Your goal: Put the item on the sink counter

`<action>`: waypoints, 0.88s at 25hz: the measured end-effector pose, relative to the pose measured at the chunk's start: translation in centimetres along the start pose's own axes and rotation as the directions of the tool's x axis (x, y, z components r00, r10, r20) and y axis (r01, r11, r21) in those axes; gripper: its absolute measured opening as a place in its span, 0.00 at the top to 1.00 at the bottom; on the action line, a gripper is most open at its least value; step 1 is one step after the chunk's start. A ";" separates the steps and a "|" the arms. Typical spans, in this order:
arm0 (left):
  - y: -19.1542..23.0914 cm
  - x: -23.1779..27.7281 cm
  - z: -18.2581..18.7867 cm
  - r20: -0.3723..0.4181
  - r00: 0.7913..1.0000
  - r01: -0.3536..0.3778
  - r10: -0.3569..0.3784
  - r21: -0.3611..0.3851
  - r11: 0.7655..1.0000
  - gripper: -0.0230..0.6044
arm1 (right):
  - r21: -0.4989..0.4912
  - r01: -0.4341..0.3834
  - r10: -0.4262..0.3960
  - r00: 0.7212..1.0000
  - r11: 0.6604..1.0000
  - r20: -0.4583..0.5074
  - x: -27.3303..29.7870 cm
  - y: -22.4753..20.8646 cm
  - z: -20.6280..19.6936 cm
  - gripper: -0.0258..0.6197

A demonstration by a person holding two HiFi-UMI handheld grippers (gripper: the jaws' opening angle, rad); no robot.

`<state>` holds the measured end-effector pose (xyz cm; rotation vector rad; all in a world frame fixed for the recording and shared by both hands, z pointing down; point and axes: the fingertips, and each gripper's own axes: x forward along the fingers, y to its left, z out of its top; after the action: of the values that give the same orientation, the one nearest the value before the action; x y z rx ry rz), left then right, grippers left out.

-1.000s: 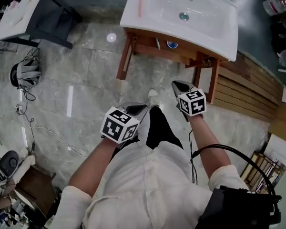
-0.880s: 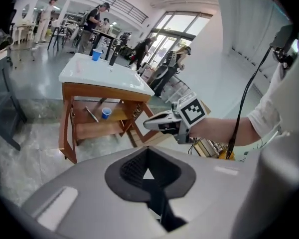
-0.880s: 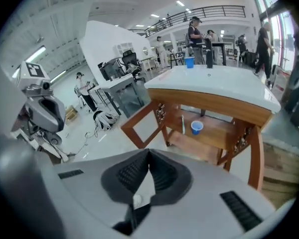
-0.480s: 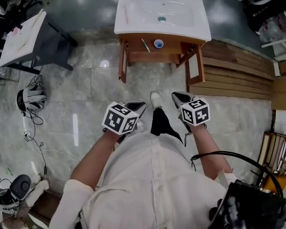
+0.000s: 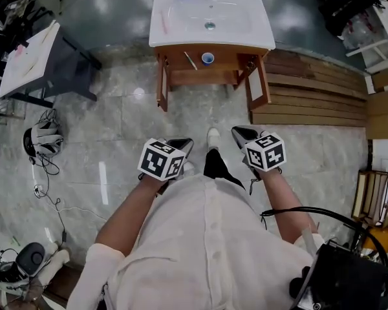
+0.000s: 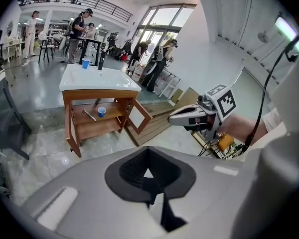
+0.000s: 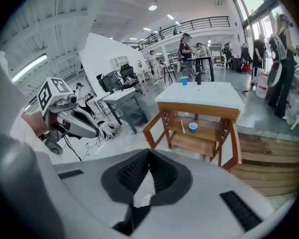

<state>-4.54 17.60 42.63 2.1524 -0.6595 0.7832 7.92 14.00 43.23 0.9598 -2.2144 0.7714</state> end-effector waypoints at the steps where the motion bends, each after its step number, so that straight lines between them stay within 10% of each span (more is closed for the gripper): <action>1: -0.1 0.0 0.0 -0.003 1.000 -0.004 0.004 0.003 1.000 0.95 | 0.000 -0.003 0.003 1.000 1.000 0.000 0.0 0.1 0.0 0.95; 22: -1.7 -1.1 -2.2 0.019 1.000 0.015 -0.015 -0.004 1.000 0.95 | -0.057 -0.056 0.056 0.998 0.997 -0.007 -0.3 4.2 -1.1 0.95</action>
<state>-4.85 20.53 42.21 2.1608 -0.6533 0.7540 5.11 17.34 42.64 0.8703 -2.2553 0.7306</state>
